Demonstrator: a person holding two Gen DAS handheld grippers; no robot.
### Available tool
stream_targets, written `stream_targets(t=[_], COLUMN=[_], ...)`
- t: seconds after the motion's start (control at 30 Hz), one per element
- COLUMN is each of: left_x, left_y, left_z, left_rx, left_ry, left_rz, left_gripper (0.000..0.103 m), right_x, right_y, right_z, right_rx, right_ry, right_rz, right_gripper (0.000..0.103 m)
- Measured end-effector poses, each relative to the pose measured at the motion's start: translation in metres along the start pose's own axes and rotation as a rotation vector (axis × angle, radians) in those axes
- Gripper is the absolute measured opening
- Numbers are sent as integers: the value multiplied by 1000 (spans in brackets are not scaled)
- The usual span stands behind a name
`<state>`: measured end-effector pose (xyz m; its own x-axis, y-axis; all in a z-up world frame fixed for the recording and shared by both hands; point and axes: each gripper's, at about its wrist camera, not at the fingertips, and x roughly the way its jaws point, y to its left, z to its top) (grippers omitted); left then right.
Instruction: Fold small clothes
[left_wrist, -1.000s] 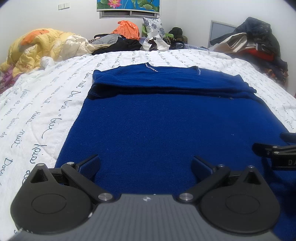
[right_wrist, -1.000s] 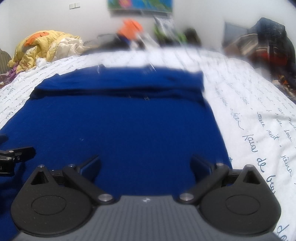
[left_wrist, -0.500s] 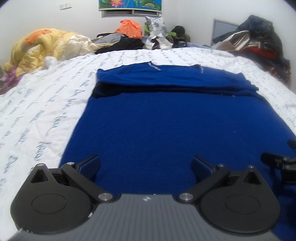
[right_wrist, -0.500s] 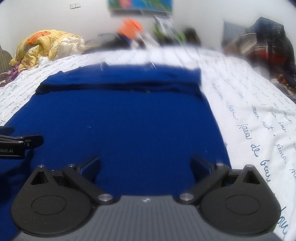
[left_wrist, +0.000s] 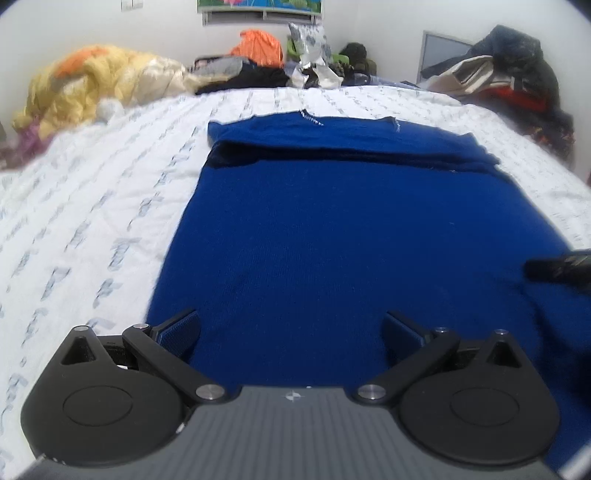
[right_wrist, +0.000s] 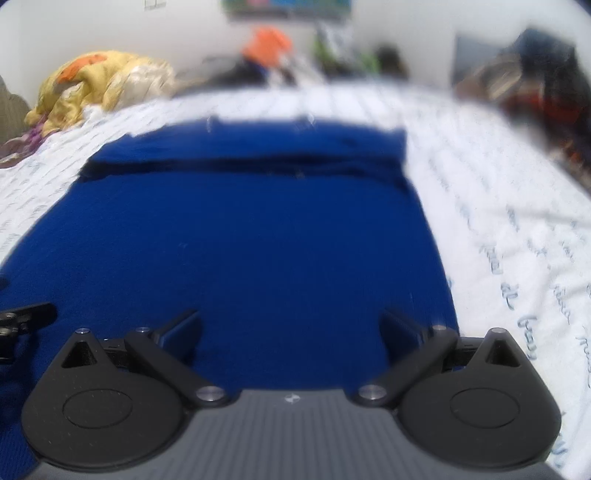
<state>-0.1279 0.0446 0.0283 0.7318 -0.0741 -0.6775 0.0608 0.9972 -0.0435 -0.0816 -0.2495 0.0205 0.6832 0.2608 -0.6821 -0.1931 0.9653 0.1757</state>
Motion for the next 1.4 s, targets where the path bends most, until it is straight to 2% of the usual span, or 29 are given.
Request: stream_targets(t=[0.1, 0.13, 0.2, 0.27, 0.33, 0.43, 0.53, 0.63, 0.73, 0.8, 0.87, 0.9, 0.93, 0.97, 1.0, 1.03, 1.07, 1.13, 1.2, 1.27, 1.33, 1.4], left_x=[-26, -30, -33, -36, -36, -30, -29, -26, -24, -25, -27, -27, -27, -27, -26, -26, -25, -26, -29, -29, -28, -24], left_y=[41, 55, 82, 101, 113, 126, 130, 128, 127, 127, 128, 129, 131, 134, 135, 137, 138, 137, 131, 130, 128, 128], left_z=[-8, -11, -19, -27, -29, -34, -37, -40, -46, -50, -55, -57, -58, -59, -61, -62, -63, -60, -49, -32, -4, 34], left_rx=[-163, -224, -348, -437, -505, -604, -632, -647, -656, -664, -674, -678, -680, -682, -683, -681, -674, -656, -592, -558, -521, -481], left_ry=[6, 22, 72, 88, 120, 204, 228, 272, 325, 340, 353, 367, 380, 392, 407, 419, 431, 433, 427, 397, 335, 239], left_rz=[-130, -160, -208, -277, -363, -530, -574, -615, -665, -675, -654, -641, -626, -608, -595, -581, -567, -558, -532, -550, -579, -607], left_gripper=[103, 103, 103, 103, 103, 103, 102, 100, 96, 88, 67, 61, 47, 32, 25, 10, 4, 4, 4, 4, 4, 4], right_x=[-33, -39, -44, -50, -54, -58, -60, -51, -47, -50, -51, -53, -53, -52, -51, -48, -46, -49, -55, -55, -53, -46], right_y=[-48, -65, -97, -118, -129, -135, -140, -141, -127, -125, -128, -127, -127, -128, -128, -128, -129, -130, -129, -130, -130, -136], right_z=[0, -3, -12, -19, -23, -28, -36, -51, -63, -64, -65, -66, -66, -68, -69, -73, -77, -80, -76, -68, -47, -19], right_rx=[183, 245, 354, 426, 483, 523, 568, 672, 656, 658, 687, 682, 672, 669, 668, 666, 672, 677, 646, 636, 612, 602], right_ry=[42, 77, 155, 182, 219, 280, 309, 383, 437, 423, 405, 406, 411, 425, 443, 470, 482, 469, 444, 409, 356, 278], right_rz=[225, 259, 259, 303, 340, 383, 449, 601, 689, 690, 688, 676, 659, 639, 611, 581, 572, 585, 580, 612, 638, 670], right_gripper=[103, 103, 103, 103, 103, 103, 103, 103, 103, 103, 101, 97, 83, 57, 42, 14, 5, 5, 5, 5, 5, 5])
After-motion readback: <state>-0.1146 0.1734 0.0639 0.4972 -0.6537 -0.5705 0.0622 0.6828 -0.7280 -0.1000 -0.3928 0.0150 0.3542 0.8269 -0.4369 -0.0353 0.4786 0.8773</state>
